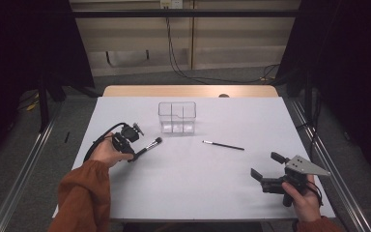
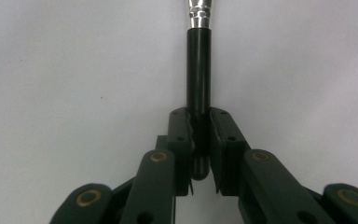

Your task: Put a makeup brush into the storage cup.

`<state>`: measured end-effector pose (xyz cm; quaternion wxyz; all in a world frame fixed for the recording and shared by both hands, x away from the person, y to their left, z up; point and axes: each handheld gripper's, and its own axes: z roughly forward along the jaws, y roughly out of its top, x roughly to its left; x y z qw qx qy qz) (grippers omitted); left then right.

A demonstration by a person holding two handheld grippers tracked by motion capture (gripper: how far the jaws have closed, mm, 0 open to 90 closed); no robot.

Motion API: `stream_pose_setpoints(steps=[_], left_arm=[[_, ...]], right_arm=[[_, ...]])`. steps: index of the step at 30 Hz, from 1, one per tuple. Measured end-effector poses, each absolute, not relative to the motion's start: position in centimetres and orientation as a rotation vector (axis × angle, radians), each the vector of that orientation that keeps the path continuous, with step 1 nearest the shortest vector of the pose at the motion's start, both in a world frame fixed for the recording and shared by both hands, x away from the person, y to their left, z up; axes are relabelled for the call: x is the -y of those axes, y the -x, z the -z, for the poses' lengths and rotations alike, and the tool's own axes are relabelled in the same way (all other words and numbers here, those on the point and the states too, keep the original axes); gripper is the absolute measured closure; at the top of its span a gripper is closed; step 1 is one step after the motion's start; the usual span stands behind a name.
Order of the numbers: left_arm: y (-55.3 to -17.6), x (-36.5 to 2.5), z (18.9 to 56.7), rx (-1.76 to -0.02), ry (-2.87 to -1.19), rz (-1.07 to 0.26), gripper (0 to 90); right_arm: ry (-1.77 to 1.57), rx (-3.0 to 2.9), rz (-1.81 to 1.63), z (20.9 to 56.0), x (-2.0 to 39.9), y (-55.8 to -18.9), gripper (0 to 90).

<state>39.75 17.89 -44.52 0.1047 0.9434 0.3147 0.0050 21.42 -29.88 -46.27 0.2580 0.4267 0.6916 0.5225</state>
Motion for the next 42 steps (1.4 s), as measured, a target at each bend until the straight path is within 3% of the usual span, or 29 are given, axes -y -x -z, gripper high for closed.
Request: stream_pose_setpoints(steps=[42], left_arm=[[-36.4, -20.4, 43.9, -1.005, -2.309, -0.090, 79.8]], right_arm=[[-1.164, -1.869, -1.419, 46.3, 29.9, -21.5, 0.2]])
